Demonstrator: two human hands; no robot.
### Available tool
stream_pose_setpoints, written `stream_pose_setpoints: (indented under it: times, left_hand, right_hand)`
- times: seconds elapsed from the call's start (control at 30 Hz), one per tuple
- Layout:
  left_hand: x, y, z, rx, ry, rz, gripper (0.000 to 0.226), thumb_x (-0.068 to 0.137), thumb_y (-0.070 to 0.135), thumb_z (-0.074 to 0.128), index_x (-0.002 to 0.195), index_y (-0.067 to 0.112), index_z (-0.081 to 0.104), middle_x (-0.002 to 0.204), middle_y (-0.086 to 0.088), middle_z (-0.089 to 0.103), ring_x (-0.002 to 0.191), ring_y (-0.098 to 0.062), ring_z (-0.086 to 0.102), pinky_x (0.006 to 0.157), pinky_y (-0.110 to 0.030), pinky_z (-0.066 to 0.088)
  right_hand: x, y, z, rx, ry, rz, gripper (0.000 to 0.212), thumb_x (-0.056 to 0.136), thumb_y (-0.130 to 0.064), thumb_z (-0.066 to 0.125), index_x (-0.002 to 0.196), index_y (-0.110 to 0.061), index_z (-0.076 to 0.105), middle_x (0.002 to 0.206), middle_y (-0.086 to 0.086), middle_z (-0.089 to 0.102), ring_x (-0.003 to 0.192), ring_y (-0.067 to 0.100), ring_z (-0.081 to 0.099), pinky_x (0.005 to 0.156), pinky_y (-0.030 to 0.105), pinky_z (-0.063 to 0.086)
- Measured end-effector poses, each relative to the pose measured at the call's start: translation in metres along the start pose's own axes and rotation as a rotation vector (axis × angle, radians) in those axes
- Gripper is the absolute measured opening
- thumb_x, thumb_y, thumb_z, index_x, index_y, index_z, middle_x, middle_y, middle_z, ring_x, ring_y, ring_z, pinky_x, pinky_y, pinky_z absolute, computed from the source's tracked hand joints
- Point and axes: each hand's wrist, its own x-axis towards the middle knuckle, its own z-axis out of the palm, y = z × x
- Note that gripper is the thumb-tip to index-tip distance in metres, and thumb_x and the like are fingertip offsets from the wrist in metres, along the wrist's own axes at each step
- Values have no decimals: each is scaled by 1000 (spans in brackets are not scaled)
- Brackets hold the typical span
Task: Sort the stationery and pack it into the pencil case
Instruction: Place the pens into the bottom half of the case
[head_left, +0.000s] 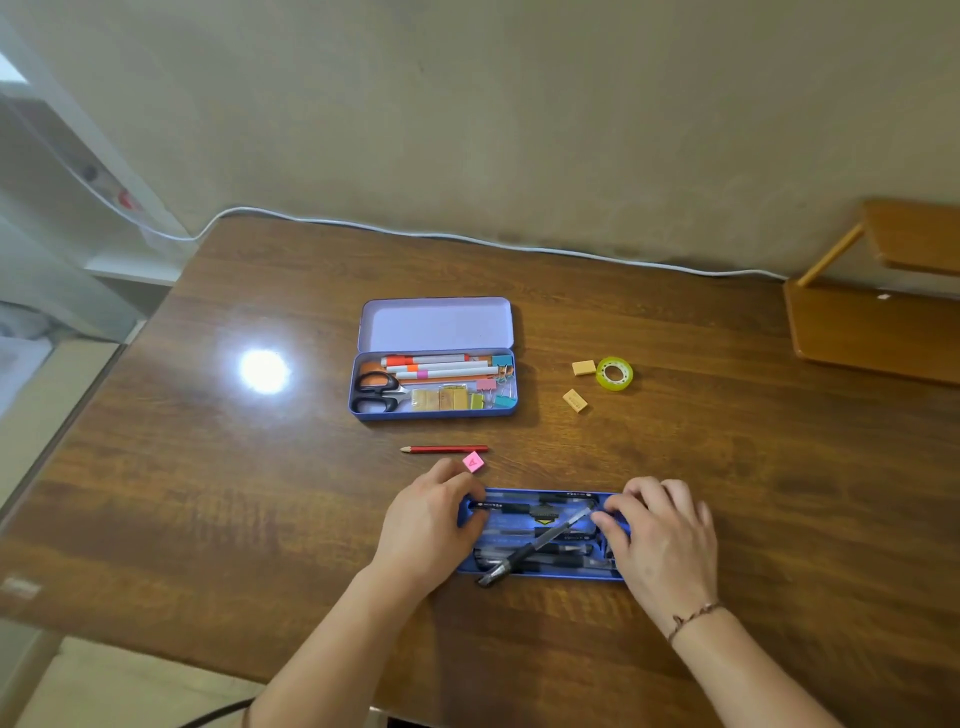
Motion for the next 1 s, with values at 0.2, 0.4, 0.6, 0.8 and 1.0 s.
stream_pose_setpoints:
  times: [0.2, 0.4, 0.6, 0.8, 1.0]
  left_hand:
    - [-1, 1, 0, -21, 61, 11, 11, 84, 30, 71, 93, 30, 64, 100, 16, 58, 77, -6, 56, 62, -29, 54]
    - [-1, -4, 2, -58, 79, -4, 7, 85, 24, 69, 90, 27, 64, 97, 15, 60, 75, -5, 56, 61, -34, 55]
    - [0, -2, -3, -49, 25, 21, 24, 84, 36, 72, 106, 32, 64, 104, 19, 58, 81, -1, 53, 65, -19, 47]
    - [2, -4, -5, -67, -10, -5, 15, 86, 33, 70, 100, 30, 67, 104, 16, 59, 83, -5, 57, 70, -27, 54]
    - [1, -1, -5, -97, 64, 2, 21, 86, 38, 68, 104, 28, 66, 109, 15, 56, 91, -6, 57, 72, -22, 53]
  right_hand:
    - [6, -2, -2, 56, -23, -6, 17, 79, -43, 68, 73, -27, 65, 84, -9, 55, 87, 18, 48, 68, 35, 41]
    - [12, 5, -7, 145, -12, -309, 24, 76, -30, 74, 100, -29, 71, 99, -7, 61, 91, 19, 50, 73, 32, 47]
    - [18, 4, -10, 184, -64, -374, 10, 79, -27, 71, 88, -28, 67, 101, -11, 61, 94, 17, 48, 74, 36, 50]
    - [6, 9, -41, 882, -108, 16, 10, 92, -38, 55, 86, -31, 61, 104, -14, 66, 104, 15, 57, 90, 27, 45]
    - [15, -2, -69, 1590, 105, 497, 42, 66, -63, 72, 86, -27, 62, 90, 13, 71, 87, 31, 69, 77, 38, 58]
